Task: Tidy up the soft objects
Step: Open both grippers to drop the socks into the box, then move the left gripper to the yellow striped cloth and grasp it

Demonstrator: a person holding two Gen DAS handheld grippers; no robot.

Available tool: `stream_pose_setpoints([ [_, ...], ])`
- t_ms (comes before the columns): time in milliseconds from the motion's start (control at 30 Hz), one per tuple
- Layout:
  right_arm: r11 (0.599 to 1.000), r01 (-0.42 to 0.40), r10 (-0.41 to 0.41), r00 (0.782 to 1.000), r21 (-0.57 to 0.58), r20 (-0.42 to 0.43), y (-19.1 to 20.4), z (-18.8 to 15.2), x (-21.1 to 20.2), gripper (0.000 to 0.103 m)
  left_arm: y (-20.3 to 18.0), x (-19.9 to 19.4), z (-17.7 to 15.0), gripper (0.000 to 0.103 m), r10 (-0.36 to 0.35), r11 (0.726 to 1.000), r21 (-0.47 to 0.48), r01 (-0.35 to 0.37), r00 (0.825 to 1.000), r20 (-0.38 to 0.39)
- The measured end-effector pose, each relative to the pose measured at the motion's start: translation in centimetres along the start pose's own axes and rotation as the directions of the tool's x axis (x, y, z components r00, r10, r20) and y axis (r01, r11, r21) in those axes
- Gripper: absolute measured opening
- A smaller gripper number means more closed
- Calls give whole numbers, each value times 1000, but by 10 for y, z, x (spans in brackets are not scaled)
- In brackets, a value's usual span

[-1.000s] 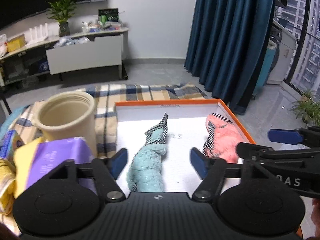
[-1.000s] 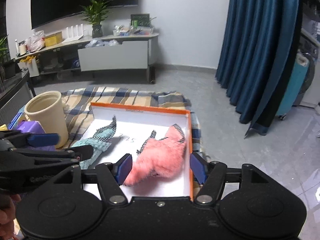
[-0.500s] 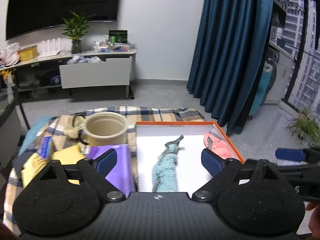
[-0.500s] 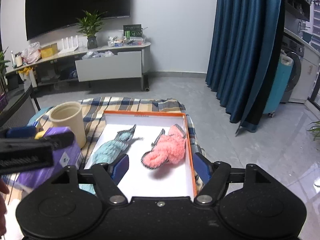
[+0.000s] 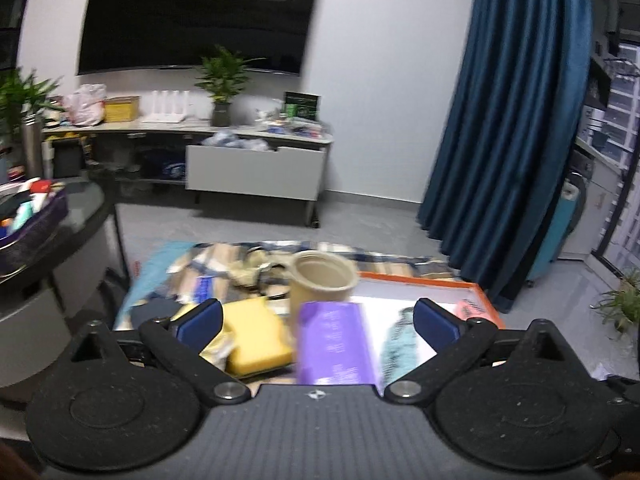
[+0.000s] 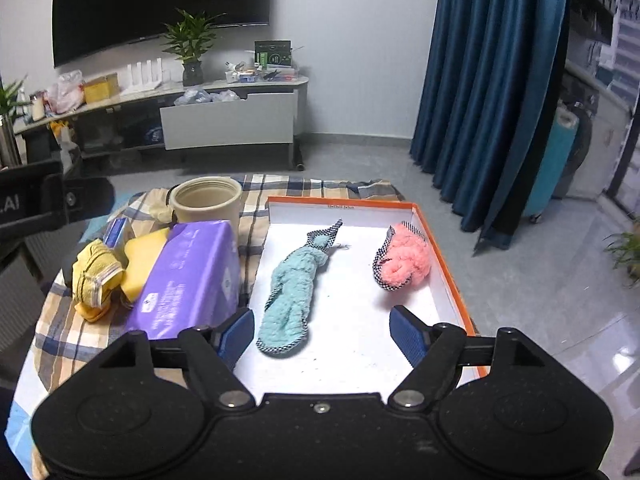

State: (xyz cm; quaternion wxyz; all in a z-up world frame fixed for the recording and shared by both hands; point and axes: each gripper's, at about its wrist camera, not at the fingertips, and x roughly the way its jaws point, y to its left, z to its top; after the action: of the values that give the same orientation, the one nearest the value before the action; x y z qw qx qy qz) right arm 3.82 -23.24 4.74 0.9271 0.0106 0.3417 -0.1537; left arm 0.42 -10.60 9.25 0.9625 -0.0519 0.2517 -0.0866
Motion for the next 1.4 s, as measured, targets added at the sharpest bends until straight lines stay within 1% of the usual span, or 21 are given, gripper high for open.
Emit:
stream_pose_setpoints([
  [67, 1000, 15, -15, 1000, -26, 16, 15, -2, -6, 90, 14, -1, -1, 103, 32, 999, -24, -32, 999, -5],
  [167, 999, 16, -15, 1000, -43, 14, 36, -1, -12, 91, 33, -6, -2, 103, 70, 996, -53, -70, 998, -9],
  [300, 995, 53, -47, 996, -82, 73, 65, -7, -21, 91, 55, -11, -4, 103, 117, 990, -75, -117, 993, -10],
  [433, 992, -30, 32, 999, -120, 15, 93, -9, -17, 91, 76, -16, -9, 103, 150, 984, -99, -151, 989, -17],
  [533, 985, -107, 100, 993, -133, -56, 113, -10, -14, 91, 89, -18, -12, 103, 171, 979, -111, -172, 985, -24],
  [600, 980, -152, 148, 988, -126, -38, 122, -14, -15, 91, 98, -18, -14, 103, 178, 975, -127, -181, 984, -33],
  [700, 971, -187, 188, 982, -146, -6, 137, -22, -18, 91, 112, -18, -20, 103, 190, 970, -147, -194, 981, -46],
  [833, 954, -245, 243, 969, -175, -35, 150, -30, -10, 91, 125, -13, -29, 103, 204, 963, -165, -214, 976, -78],
  [933, 941, -290, 290, 957, -176, -24, 153, -40, -3, 91, 132, -5, -36, 103, 202, 961, -170, -217, 974, -102],
  [967, 938, -295, 297, 955, -185, -15, 155, -44, 0, 91, 134, -3, -39, 103, 202, 961, -171, -219, 973, -110],
  [1067, 930, -272, 281, 960, -248, 4, 162, -52, 7, 91, 139, 7, -44, 103, 205, 959, -172, -226, 969, -135],
  [1133, 922, -289, 294, 956, -257, -19, 163, -52, 16, 91, 142, 14, -48, 103, 200, 958, -175, -226, 968, -155],
  [1167, 916, -318, 318, 947, -243, -43, 161, -51, 21, 91, 141, 16, -49, 103, 197, 959, -174, -224, 967, -163],
  [1233, 899, -391, 377, 920, -200, -104, 157, -47, 31, 91, 141, 21, -51, 103, 189, 962, -167, -218, 967, -172],
  [1267, 895, -405, 389, 914, -189, -114, 155, -47, 33, 91, 140, 23, -52, 103, 183, 964, -163, -212, 967, -174],
  [1300, 893, -408, 394, 913, -191, -109, 154, -47, 34, 91, 139, 25, -52, 103, 177, 966, -159, -206, 968, -175],
  [1400, 896, -379, 370, 925, -230, -82, 151, -51, 33, 91, 137, 29, -52, 103, 159, 971, -152, -186, 972, -173],
])
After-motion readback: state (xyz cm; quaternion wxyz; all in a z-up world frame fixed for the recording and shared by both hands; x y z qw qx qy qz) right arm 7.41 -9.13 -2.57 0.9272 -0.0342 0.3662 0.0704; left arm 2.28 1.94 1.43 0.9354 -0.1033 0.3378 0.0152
